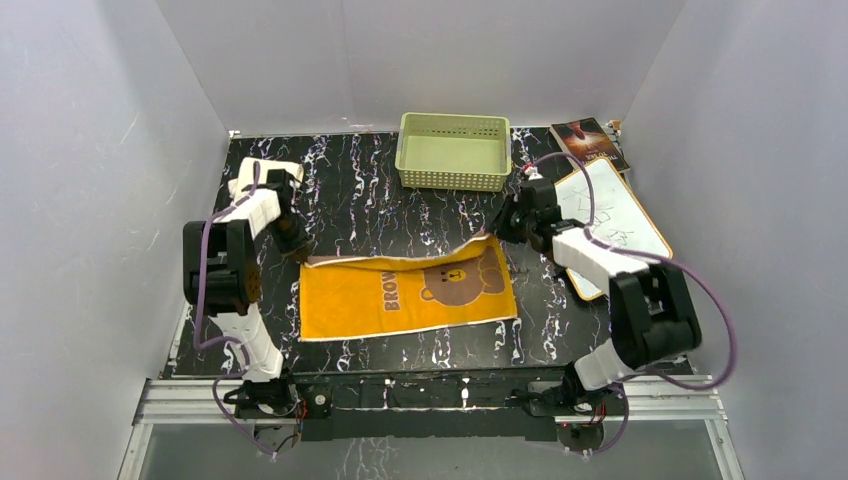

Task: Roll the towels
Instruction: Flatten out the towel at the center of the board, then fold the towel at the center of the board.

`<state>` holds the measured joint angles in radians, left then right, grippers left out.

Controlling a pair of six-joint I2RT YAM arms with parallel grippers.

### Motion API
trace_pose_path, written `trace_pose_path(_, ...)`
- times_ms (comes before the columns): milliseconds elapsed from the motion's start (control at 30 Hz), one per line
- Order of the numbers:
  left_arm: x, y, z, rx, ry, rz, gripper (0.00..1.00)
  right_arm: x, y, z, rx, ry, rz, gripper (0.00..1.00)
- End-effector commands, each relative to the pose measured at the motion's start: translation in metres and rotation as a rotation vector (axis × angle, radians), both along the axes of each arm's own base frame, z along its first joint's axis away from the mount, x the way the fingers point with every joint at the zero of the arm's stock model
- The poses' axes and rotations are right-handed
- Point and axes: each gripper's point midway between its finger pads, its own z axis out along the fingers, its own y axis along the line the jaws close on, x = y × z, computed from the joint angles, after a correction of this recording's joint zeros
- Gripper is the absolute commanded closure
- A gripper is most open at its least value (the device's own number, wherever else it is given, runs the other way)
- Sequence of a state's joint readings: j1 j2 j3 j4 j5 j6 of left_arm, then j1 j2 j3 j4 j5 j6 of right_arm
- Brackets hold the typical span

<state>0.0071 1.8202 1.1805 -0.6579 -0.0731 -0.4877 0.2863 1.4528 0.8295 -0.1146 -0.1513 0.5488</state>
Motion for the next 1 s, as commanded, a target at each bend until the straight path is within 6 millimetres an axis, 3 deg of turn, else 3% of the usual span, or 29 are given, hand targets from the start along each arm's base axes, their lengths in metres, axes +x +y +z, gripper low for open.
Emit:
trace_pose_path(0, 0.066, 0.014, 0.012, -0.054, -0.116, -0.024, 1.0, 0.077, -0.006, 0.036, 0.069, -0.149, -0.032, 1.0)
trace_pose_path(33, 0.077, 0.017, 0.012, -0.063, -0.123, -0.024, 1.0, 0.087, -0.008, 0.032, 0.079, -0.131, -0.033, 1.0)
trace_pose_path(67, 0.088, 0.019, 0.014, -0.076, -0.137, -0.029, 0.97, 0.096, -0.006, 0.03, 0.094, -0.12, -0.023, 0.92)
trace_pose_path(100, 0.1, 0.021, 0.019, -0.09, -0.166, -0.032, 0.88, 0.103, -0.004, 0.033, 0.113, -0.123, -0.011, 0.81)
trace_pose_path(167, 0.123, 0.022, 0.035, -0.118, -0.243, -0.043, 0.52, 0.116, -0.001, 0.028, 0.121, -0.117, -0.011, 0.56)
trace_pose_path(233, 0.139, 0.02, 0.059, -0.136, -0.325, -0.068, 0.19, 0.123, -0.003, 0.04, 0.121, -0.148, -0.029, 0.36)
trace_pose_path(267, 0.142, 0.017, 0.069, -0.148, -0.357, -0.081, 0.09, 0.124, -0.005, 0.046, 0.12, -0.168, -0.04, 0.29)
trace_pose_path(367, 0.127, 0.001, 0.086, -0.213, -0.412, -0.12, 0.03, 0.113, -0.007, 0.072, 0.103, -0.244, -0.043, 0.23)
trace_pose_path(467, 0.088, -0.016, 0.091, -0.267, -0.462, -0.124, 0.07, 0.086, 0.008, 0.077, 0.052, -0.266, 0.022, 0.29)
trace_pose_path(567, 0.041, -0.027, 0.074, -0.278, -0.447, -0.105, 0.19, 0.058, 0.034, 0.057, 0.023, -0.228, 0.117, 0.53)
trace_pose_path(667, 0.005, -0.025, 0.057, -0.256, -0.393, -0.065, 0.3, 0.039, 0.05, 0.032, 0.049, -0.14, 0.18, 0.78)
trace_pose_path(767, -0.004, -0.019, 0.058, -0.223, -0.388, -0.06, 0.31, 0.029, 0.055, 0.01, 0.062, -0.059, 0.218, 0.91)
trace_pose_path(867, 0.003, -0.012, 0.065, -0.203, -0.381, -0.083, 0.23, 0.014, 0.056, -0.008, 0.064, 0.005, 0.251, 0.99)
trace_pose_path(967, 0.016, -0.002, 0.072, -0.172, -0.37, -0.102, 0.16, -0.006, 0.051, -0.03, 0.049, 0.082, 0.266, 1.0)
